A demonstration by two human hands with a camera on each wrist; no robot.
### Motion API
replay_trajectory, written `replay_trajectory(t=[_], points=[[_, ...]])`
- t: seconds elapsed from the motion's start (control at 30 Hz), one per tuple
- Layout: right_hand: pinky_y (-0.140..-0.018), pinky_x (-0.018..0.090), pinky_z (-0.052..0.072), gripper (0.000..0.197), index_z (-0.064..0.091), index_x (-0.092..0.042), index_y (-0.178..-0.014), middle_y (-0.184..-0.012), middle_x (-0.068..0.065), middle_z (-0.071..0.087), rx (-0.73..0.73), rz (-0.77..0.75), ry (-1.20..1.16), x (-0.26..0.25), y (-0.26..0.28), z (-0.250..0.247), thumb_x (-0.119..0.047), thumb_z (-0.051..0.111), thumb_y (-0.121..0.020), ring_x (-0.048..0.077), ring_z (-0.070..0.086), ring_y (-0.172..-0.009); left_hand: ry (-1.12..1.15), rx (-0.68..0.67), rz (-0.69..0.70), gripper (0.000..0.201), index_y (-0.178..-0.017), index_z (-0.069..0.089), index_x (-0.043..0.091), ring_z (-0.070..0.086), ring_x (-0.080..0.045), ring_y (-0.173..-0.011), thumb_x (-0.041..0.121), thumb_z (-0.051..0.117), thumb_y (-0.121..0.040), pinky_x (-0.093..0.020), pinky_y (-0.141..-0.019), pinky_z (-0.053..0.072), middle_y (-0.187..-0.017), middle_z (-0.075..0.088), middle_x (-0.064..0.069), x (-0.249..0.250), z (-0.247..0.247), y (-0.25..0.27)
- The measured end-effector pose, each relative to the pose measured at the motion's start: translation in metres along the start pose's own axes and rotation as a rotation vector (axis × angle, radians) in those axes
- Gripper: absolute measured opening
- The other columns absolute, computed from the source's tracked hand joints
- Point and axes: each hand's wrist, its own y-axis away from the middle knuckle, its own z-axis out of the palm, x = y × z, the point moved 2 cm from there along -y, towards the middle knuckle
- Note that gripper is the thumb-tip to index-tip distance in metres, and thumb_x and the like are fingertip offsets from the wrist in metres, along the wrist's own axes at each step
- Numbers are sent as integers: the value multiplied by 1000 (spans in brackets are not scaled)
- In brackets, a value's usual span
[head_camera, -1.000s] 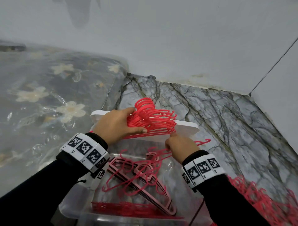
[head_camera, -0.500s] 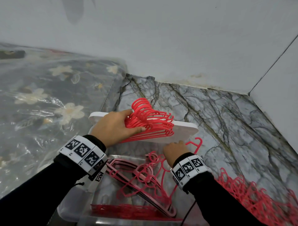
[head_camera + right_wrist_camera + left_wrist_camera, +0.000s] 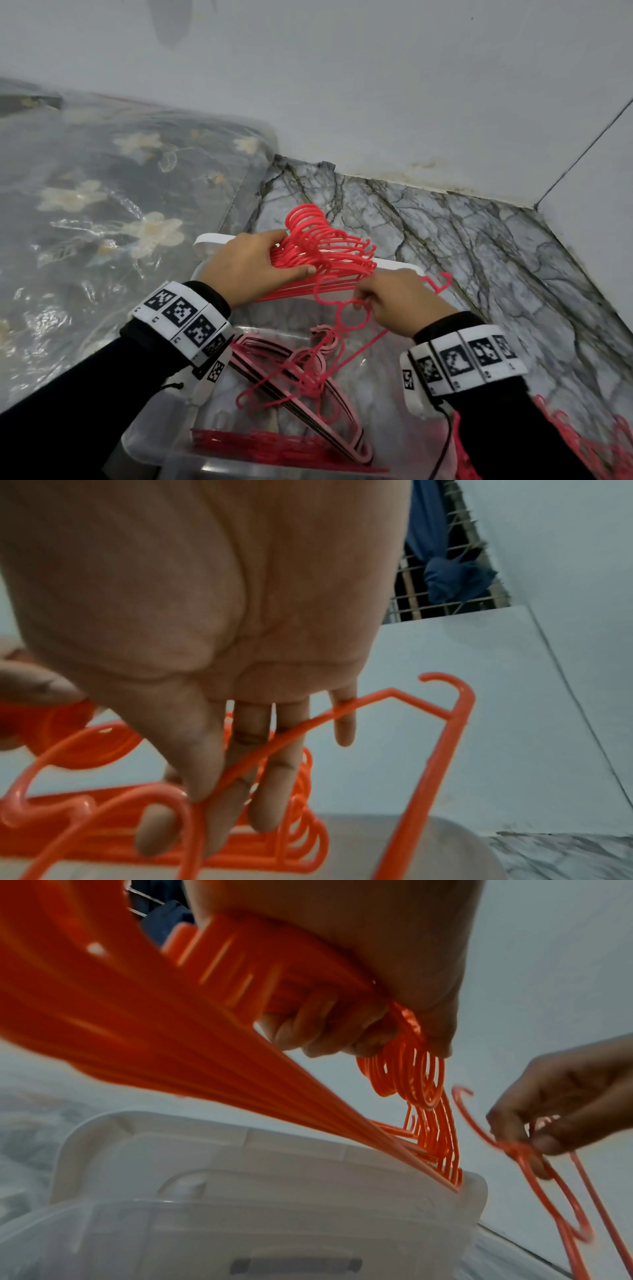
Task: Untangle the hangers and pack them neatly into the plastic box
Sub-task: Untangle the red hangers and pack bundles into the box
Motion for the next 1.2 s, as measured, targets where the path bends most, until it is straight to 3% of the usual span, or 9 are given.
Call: replay_trajectory(t=[0.07, 0.27, 0.4, 0.67, 0.77, 0.93, 1.0, 1.07, 1.2], points=[[-104, 39, 35, 25, 69, -27, -93, -100, -9, 69, 97, -10, -108, 6, 5, -12, -11, 51, -86, 17, 60, -102, 49, 15, -6, 69, -99, 63, 32, 61, 0, -70, 87, 46, -61, -33, -71, 52, -78, 68, 12, 3, -1, 0], [-89, 49, 43, 18, 70, -14, -92, -88, -8, 67, 458, -126, -376, 15, 14, -24, -1, 61, -85, 21, 64, -92, 275, -15, 0, 69, -99, 65, 27, 66, -7, -75, 82, 58, -57, -40, -76, 53, -82, 71, 7, 10, 1, 0], [-83, 45, 47, 17, 70, -11, -91, -85, -10, 63, 603, -196, -475, 6, 13, -29, 1, 61, -85, 15, 62, -88, 402, -8, -3, 71, -101, 64, 28, 68, -9, -77, 78, 67, -51, -42, -78, 54, -83, 72, 7, 15, 5, 1], [-83, 33, 41, 15, 70, -5, -94, -94, 6, 67, 673, -222, -436, -13, 8, -19, 2, 60, -85, 25, 59, -92, 574, -10, 11, 56, -109, 64, 23, 69, -8, -86, 51, 79, -63, -41, -85, 55, -95, 73, 8, 26, 8, 4], [-88, 24, 38, 15, 65, -6, -99, -101, 5, 58, 653, -195, -436, -14, 7, -16, -1, 61, -85, 20, 54, -98, 541, -4, -12, 50, -108, 63, 24, 70, -11, -82, 52, 74, -67, -42, -82, 55, -93, 73, 6, 24, 9, 2], [-82, 28, 37, 13, 56, -12, -89, -96, 3, 53, 875, -84, -261, -19, 12, -12, -10, 63, -79, 17, 46, -92, 463, 78, -52, 49, -103, 64, 28, 68, -3, -76, 60, 67, -67, -38, -79, 55, -85, 72, 11, 18, 5, 2], [-74, 29, 39, 6, 55, -15, -85, -87, 0, 57, 655, -84, -291, -22, 7, -2, -13, 60, -82, 16, 50, -83, 492, 117, -65, 48, -100, 64, 28, 67, -2, -76, 61, 65, -65, -39, -80, 55, -84, 72, 13, 16, 3, 1], [-71, 30, 41, 4, 58, -18, -89, -88, 0, 64, 255, -53, -286, -28, 0, 21, -19, 54, -88, 18, 58, -84, 551, 141, -86, 48, -100, 65, 29, 68, -3, -79, 60, 65, -64, -40, -82, 56, -86, 72, 12, 16, 3, 0], [-87, 35, 48, 22, 63, -19, -108, -110, 5, 67, -156, -37, -248, -47, -12, 78, -23, 52, -90, 24, 59, -105, 674, 155, -113, 47, -99, 66, 26, 70, -11, -85, 57, 69, -64, -44, -85, 55, -90, 73, 7, 20, 5, -1]])
